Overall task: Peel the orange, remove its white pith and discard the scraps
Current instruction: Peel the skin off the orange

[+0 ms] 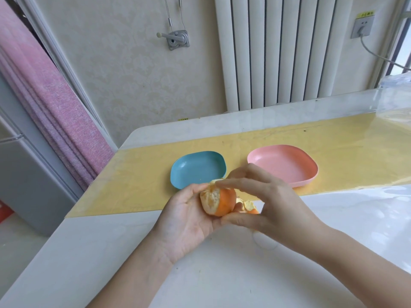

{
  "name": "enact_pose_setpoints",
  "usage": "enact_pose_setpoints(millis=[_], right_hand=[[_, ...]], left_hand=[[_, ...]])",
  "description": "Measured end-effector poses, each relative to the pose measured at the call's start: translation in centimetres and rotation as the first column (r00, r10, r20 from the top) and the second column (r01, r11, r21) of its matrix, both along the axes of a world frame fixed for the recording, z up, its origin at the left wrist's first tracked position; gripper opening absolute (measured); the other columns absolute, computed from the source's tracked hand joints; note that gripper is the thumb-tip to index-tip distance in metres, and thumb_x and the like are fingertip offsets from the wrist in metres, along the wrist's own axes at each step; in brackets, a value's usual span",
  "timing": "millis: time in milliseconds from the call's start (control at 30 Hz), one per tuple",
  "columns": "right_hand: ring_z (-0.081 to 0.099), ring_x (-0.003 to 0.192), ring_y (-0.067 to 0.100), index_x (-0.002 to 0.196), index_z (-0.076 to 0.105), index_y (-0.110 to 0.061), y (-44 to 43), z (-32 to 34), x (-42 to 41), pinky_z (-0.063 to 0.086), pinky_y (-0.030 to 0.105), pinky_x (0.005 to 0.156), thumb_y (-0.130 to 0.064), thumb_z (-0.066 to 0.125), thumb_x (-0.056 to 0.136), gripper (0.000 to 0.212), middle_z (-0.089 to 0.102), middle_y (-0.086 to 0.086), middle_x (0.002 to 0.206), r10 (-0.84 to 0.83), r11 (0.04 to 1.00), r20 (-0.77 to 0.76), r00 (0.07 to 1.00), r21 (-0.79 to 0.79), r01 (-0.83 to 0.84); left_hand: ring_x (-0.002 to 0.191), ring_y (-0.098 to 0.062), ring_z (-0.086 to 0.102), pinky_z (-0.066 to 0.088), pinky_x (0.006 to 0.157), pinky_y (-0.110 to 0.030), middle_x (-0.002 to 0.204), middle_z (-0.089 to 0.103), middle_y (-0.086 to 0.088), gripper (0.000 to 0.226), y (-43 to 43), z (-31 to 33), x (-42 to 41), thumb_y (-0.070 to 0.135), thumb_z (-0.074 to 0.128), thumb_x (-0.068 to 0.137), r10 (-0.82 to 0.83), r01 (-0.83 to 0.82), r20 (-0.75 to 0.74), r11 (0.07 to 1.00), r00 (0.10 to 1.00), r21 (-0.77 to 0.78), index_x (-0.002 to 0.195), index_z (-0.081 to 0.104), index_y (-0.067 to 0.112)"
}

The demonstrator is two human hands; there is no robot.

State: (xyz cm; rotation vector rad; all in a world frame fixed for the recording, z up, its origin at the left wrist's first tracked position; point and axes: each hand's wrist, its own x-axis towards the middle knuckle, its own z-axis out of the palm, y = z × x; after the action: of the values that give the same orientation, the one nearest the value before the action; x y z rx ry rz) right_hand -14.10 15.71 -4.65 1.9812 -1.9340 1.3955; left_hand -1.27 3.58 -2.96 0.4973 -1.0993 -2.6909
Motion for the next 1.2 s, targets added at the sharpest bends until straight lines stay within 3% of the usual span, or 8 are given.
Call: enact_pose_setpoints(millis=[67,167,300,400,533,700,933,1200], right_hand=[[0.053,0.092,-0.002,0.114,0.064,-0.029,-0.2,-0.3,0.3,0.047,0.018,0.078,-0.046,0.072,0.074,0.045,0.052,-0.014,0.105,-0.018,1.0,0.005,1.0,-0.02,0.018],[0.05,0.086,-0.004,0.107,0.06,-0.028,-0.4,-0.6,0.3,0.044,0.012,0.075,-0.033,0.076,0.072,0.038,0.05,-0.015,0.101,-0.061,0.996,-0.015,0.998,-0.065,0.06],[0.047,0.083,-0.003,0.104,0.056,-0.022,-0.5,-0.7,0.1,0.039,0.005,0.074,-0.033,0.08,0.069,0.044,0.046,-0.014,0.099,-0.039,0.997,-0.064,0.997,-0.062,0.035],[0.044,0.079,0.001,0.098,0.049,-0.021,-0.6,-0.7,0.1,0.04,0.009,0.07,-0.035,0.08,0.068,0.046,0.042,-0.014,0.096,-0.03,0.997,-0.103,0.994,-0.072,0.023],[0.044,0.078,0.008,0.094,0.051,-0.016,-0.5,-0.6,0.0,0.042,0.017,0.068,-0.036,0.078,0.071,0.041,0.042,-0.013,0.094,-0.028,0.995,-0.148,0.989,-0.098,0.013],[0.044,0.079,0.015,0.093,0.051,-0.016,-0.4,-0.5,0.1,0.042,0.025,0.067,-0.039,0.073,0.077,0.036,0.041,-0.014,0.094,-0.009,0.997,-0.181,0.983,-0.074,-0.004],[0.042,0.079,0.016,0.091,0.054,-0.013,-0.3,-0.3,0.0,0.041,0.024,0.068,-0.044,0.064,0.084,0.034,0.044,-0.008,0.093,0.022,0.997,-0.185,0.983,-0.075,-0.036],[0.045,0.081,0.018,0.092,0.047,-0.02,-0.4,-0.5,-0.1,0.042,0.025,0.069,-0.043,0.06,0.087,0.027,0.044,-0.008,0.097,0.041,0.995,-0.206,0.978,-0.082,-0.059]], left_hand=[[0.09,-0.037,0.061,0.052,0.086,-0.043,0.105,0.062,-0.023,0.042,0.3,0.0,0.0,0.019,0.047,0.084,0.026,-0.027,-0.021,0.999,0.999,-0.039,0.116,0.058,-0.005],[0.085,-0.03,0.064,0.054,0.079,-0.037,0.105,0.062,-0.021,0.04,0.6,-0.1,-0.1,0.019,0.047,0.086,0.059,-0.062,-0.056,0.996,0.997,-0.06,0.118,0.056,-0.004],[0.085,-0.028,0.059,0.05,0.081,-0.037,0.1,0.063,-0.018,0.037,1.1,-0.3,-0.3,0.021,0.046,0.088,0.071,-0.078,-0.072,0.991,0.995,-0.111,0.116,0.057,-0.001],[0.084,-0.028,0.057,0.048,0.08,-0.039,0.093,0.062,-0.016,0.026,1.5,-0.5,-0.3,0.017,0.053,0.089,0.066,-0.083,-0.103,0.981,0.993,-0.177,0.109,0.059,0.001],[0.087,-0.027,0.057,0.054,0.076,-0.038,0.095,0.061,-0.015,0.04,1.5,-0.7,-0.4,0.019,0.053,0.083,0.079,-0.103,-0.139,0.978,0.987,-0.179,0.118,0.053,-0.001],[0.087,-0.025,0.059,0.052,0.083,-0.041,0.097,0.061,-0.015,0.042,1.5,-0.7,-0.2,0.018,0.052,0.085,0.072,-0.101,-0.155,0.978,0.985,-0.184,0.122,0.05,-0.001],[0.088,-0.024,0.061,0.053,0.081,-0.038,0.096,0.062,-0.014,0.035,1.6,-0.6,0.0,0.017,0.051,0.085,0.056,-0.086,-0.164,0.979,0.985,-0.183,0.116,0.054,-0.001],[0.093,-0.029,0.057,0.053,0.079,-0.038,0.1,0.06,-0.019,0.037,1.6,-0.4,0.0,0.019,0.054,0.086,0.06,-0.08,-0.125,0.984,0.99,-0.162,0.116,0.056,-0.002]])
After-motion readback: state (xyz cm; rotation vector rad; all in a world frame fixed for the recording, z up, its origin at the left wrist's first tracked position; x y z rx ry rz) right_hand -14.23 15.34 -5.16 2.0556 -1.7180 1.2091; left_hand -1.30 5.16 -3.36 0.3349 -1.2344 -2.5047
